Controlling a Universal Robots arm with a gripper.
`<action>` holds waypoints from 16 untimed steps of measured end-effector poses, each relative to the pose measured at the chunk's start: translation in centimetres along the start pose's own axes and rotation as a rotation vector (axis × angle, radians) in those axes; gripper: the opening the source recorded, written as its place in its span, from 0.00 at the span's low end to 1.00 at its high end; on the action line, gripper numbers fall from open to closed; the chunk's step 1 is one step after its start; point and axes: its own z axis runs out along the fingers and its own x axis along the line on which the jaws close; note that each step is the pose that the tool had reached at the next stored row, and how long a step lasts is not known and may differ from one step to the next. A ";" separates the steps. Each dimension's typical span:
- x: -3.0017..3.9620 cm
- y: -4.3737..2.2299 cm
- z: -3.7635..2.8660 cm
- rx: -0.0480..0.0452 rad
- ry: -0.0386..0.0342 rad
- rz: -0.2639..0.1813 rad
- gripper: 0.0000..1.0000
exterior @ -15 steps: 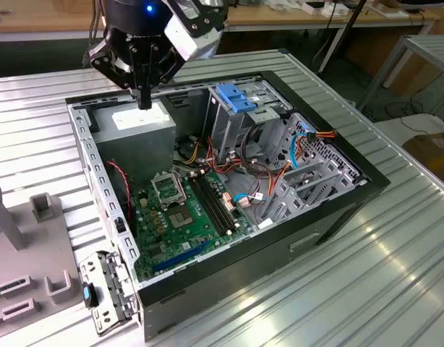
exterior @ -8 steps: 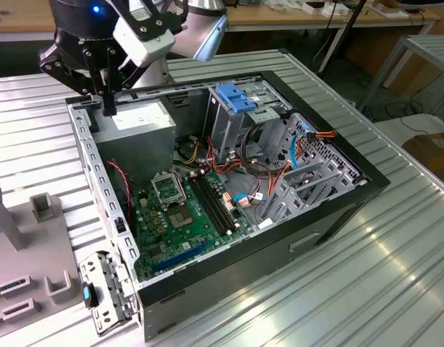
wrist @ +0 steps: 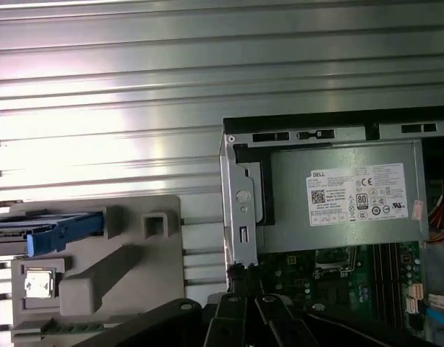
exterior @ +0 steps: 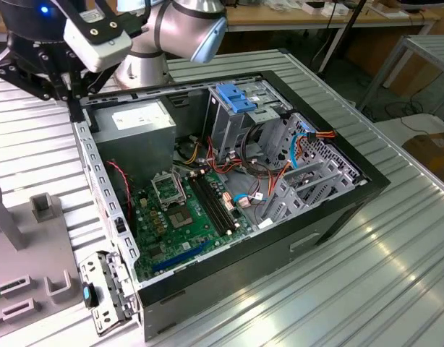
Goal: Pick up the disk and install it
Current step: 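Reach for the disk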
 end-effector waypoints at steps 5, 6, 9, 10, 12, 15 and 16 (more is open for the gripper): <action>2.49 -0.19 -0.07 0.0000 0.0001 0.000 0.11; 3.00 -0.23 -0.08 0.0000 0.0000 0.000 0.11; 3.91 -0.30 -0.11 0.0001 0.0001 0.000 0.11; 4.13 -0.31 -0.12 0.0001 0.0001 0.000 0.11; 5.68 -0.43 -0.17 0.0001 0.0002 0.000 0.11; 7.68 -0.58 -0.22 0.0001 0.0002 0.000 0.11; 8.19 -0.62 -0.24 0.0001 0.0002 0.000 0.11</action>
